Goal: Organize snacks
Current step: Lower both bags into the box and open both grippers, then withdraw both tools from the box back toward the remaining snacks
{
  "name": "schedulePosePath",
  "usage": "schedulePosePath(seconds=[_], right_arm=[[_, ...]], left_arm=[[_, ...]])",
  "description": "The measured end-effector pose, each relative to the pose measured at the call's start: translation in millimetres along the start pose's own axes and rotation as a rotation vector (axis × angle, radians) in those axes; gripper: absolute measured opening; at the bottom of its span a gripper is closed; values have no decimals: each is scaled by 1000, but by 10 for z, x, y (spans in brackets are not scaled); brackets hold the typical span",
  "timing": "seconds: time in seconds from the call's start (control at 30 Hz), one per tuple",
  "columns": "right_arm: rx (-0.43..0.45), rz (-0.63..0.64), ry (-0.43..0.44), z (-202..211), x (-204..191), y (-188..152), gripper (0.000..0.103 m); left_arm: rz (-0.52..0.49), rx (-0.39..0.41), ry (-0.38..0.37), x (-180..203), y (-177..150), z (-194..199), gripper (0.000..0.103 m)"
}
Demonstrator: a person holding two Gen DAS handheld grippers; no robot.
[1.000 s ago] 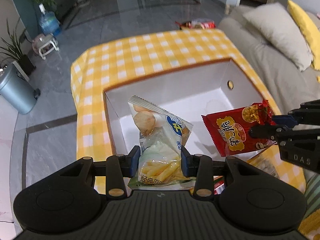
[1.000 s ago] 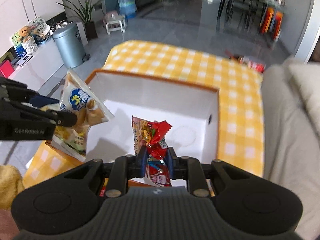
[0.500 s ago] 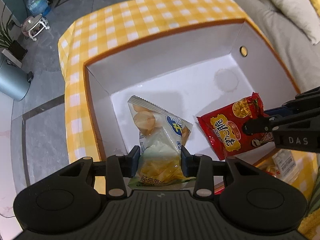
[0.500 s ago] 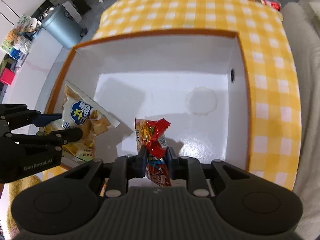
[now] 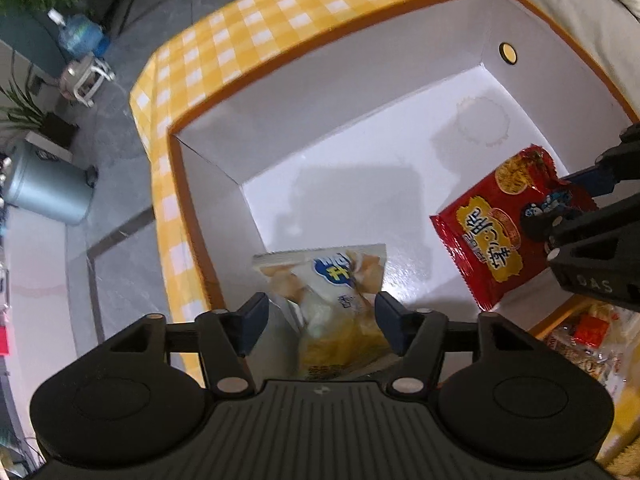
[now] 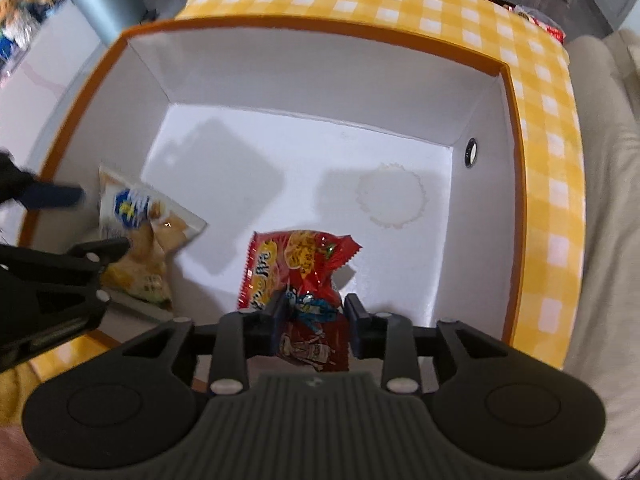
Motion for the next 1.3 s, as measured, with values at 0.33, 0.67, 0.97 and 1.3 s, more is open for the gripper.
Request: schedulePosePath(seconds=[0.33,0.67,0.97,1.3], right_arm=[[-26,-4,-64,-34,28,-57,51],[228,29,-156,679,15,-140,62],[385,68,-117,1212,-272,-605,63],[377,72,-51,1176,-468,-1341,63]], left_arm=[[21,141,66,-127,49,352,78],[79,310,53,-179,-66,895,78],[152,421,-21,-111,-428,1307,78],[219,393,-90,77,-889,1248,78]])
Point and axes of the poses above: each gripper's, at about its wrist camera, not at the fingertips, and z roughly against the way its jaws point, x to its right, y to its top, the point moved 10 cm from there along -z, roughly the way its jaws point, and after that the axes turned 5 degrees about y, right-handed, at the moved point
